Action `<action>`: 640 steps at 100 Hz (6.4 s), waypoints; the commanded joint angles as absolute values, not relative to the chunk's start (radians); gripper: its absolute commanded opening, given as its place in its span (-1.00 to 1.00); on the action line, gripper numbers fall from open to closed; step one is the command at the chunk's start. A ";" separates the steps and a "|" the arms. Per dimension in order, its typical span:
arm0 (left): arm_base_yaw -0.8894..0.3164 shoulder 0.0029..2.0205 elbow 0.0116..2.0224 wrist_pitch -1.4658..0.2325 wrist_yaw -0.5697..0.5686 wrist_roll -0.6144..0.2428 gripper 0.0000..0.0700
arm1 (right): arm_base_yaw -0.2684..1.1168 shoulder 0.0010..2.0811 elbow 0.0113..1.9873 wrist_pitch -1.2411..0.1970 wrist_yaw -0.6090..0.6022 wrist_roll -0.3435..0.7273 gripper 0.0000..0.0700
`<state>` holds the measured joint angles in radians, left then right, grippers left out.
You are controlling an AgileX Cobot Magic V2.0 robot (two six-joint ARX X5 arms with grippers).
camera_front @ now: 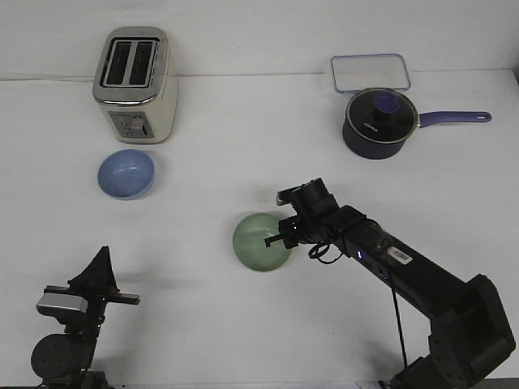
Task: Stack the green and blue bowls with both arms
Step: 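Carry the green bowl toward the table center and lower it, then release the green bowl and retract the right gripper to rest, then reach the left gripper to the light blue bowl and grasp its rim, then lift the blue bowl and carry it over the green bowl, then lower the blue bowl into the green bowl and open the left gripper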
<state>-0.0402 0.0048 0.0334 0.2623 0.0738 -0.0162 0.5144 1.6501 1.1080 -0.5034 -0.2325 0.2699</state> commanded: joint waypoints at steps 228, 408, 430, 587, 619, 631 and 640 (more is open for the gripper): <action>-0.039 0.062 0.230 0.123 0.001 -0.046 -0.97 | 0.058 0.512 0.570 -0.344 -0.070 0.049 0.41; 0.139 1.779 1.582 -0.599 0.001 -0.089 0.23 | 0.058 0.511 0.570 -0.345 -0.070 0.057 0.41; 0.151 1.929 1.597 -0.593 0.002 -0.091 0.22 | 0.058 0.512 0.570 -0.345 -0.070 0.057 0.41; -0.469 1.657 1.585 -0.789 0.324 -0.148 -0.97 | 0.058 0.512 0.570 -0.345 -0.070 0.057 0.41; -0.548 1.661 1.462 -0.696 0.322 -0.197 -0.97 | 0.058 0.511 0.570 -0.345 -0.071 0.057 0.41; -0.570 1.673 1.462 -0.665 0.311 -0.205 -0.97 | 0.058 0.511 0.570 -0.345 -0.071 0.059 0.41; -0.578 1.686 1.462 -0.651 0.294 -0.210 -0.97 | 0.058 0.511 0.570 -0.346 -0.071 0.060 0.41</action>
